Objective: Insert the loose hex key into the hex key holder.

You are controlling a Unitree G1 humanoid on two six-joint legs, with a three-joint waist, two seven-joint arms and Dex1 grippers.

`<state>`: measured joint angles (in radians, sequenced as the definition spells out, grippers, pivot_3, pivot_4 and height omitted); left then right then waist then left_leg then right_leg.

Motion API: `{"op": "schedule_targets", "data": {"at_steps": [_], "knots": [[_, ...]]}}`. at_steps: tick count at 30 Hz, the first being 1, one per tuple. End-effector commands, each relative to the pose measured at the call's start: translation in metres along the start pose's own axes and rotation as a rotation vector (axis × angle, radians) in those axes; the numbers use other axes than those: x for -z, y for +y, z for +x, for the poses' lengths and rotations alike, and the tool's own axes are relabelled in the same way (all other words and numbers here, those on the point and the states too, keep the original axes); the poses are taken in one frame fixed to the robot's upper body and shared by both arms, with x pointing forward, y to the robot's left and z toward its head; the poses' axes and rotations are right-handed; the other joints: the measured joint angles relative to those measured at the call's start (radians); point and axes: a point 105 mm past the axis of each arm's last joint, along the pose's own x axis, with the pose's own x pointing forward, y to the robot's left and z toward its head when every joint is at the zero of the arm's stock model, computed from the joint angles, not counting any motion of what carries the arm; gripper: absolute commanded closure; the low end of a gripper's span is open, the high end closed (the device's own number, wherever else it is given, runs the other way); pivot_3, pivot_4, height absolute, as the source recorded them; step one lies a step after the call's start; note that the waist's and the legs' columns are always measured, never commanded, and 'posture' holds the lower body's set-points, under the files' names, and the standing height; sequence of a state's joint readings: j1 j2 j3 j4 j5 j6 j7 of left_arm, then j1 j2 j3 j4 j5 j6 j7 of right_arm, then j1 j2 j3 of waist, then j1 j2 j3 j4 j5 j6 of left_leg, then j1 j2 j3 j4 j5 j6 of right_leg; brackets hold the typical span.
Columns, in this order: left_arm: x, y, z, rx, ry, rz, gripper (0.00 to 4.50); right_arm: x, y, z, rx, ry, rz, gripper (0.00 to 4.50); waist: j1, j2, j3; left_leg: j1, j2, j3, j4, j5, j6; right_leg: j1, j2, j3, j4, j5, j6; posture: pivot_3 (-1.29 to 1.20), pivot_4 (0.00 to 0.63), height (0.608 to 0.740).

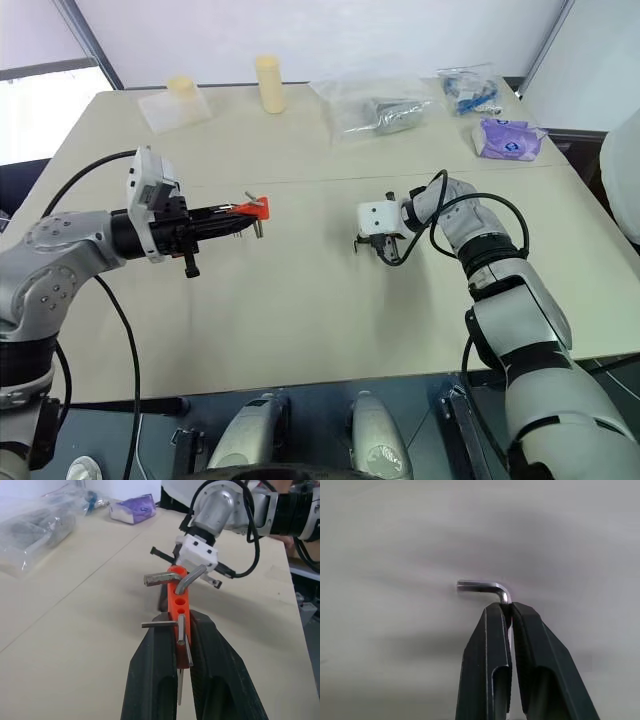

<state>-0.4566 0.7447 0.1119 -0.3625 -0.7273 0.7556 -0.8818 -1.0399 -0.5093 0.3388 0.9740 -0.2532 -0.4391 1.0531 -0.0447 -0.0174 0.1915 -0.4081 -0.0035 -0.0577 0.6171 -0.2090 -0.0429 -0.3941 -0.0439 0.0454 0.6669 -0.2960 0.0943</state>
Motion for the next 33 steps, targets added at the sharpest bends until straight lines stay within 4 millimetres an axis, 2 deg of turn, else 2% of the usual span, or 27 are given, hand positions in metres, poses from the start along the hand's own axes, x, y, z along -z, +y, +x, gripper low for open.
{"op": "schedule_targets", "data": {"at_steps": [1,3,6,10,14,19,33], "knots": [[-0.011,-0.001,0.002,-0.001,-0.034,0.052,4.5,-0.056,-0.079,-0.032,0.492,-0.25,0.039,4.41,-0.002,0.0,0.0,-0.001,0.0,0.001,0.0,0.0,0.0,-0.002,0.0,0.001,0.001,0.0,0.0,0.0,0.15,0.74],[-0.01,0.0,0.003,-0.003,-0.038,0.048,4.5,-0.073,-0.099,-0.049,0.64,-0.349,0.121,4.41,0.0,0.001,0.001,-0.002,0.0,0.001,-0.002,0.0,0.0,-0.003,0.0,0.001,0.001,0.0,0.0,0.0,0.15,0.74],[-0.01,0.006,0.006,-0.018,-0.047,0.04,4.5,-0.111,-0.107,-0.068,0.784,-0.558,0.241,4.41,0.003,0.001,0.001,-0.002,0.0,0.0,-0.003,0.0,-0.001,-0.004,0.0,0.001,0.001,0.0,0.0,0.0,0.15,0.74],[-0.007,0.012,0.01,-0.03,-0.04,0.059,4.5,-0.149,-0.092,-0.077,0.762,-0.74,0.378,4.41,0.006,0.001,0.001,-0.002,0.0,0.0,-0.003,0.0,-0.001,-0.003,0.0,0.001,0.0,0.0,0.0,0.0,0.15,0.74],[-0.012,0.022,0.013,-0.058,-0.06,0.079,4.5,-0.177,-0.068,-0.076,0.601,-0.834,0.452,4.41,0.012,0.001,0.001,-0.002,-0.001,0.0,-0.002,0.0,-0.001,-0.003,-0.001,0.0,0.0,0.0,0.0,0.0,0.15,0.74],[-0.016,0.028,0.017,-0.067,-0.072,0.1,4.5,-0.194,-0.045,-0.073,0.437,-0.88,0.482,4.41,0.007,0.001,0.001,-0.002,0.0,0.0,-0.002,0.0,0.0,-0.003,0.0,0.0,0.0,0.0,0.0,0.0,0.15,0.74],[-0.028,0.029,0.021,-0.065,-0.107,0.124,4.5,-0.202,-0.033,-0.062,0.365,-0.879,0.49,4.41,0.003,0.001,0.001,-0.002,0.0,0.0,-0.002,0.0,0.0,-0.003,0.0,0.0,0.0,0.0,0.0,0.0,0.15,0.74]]}}
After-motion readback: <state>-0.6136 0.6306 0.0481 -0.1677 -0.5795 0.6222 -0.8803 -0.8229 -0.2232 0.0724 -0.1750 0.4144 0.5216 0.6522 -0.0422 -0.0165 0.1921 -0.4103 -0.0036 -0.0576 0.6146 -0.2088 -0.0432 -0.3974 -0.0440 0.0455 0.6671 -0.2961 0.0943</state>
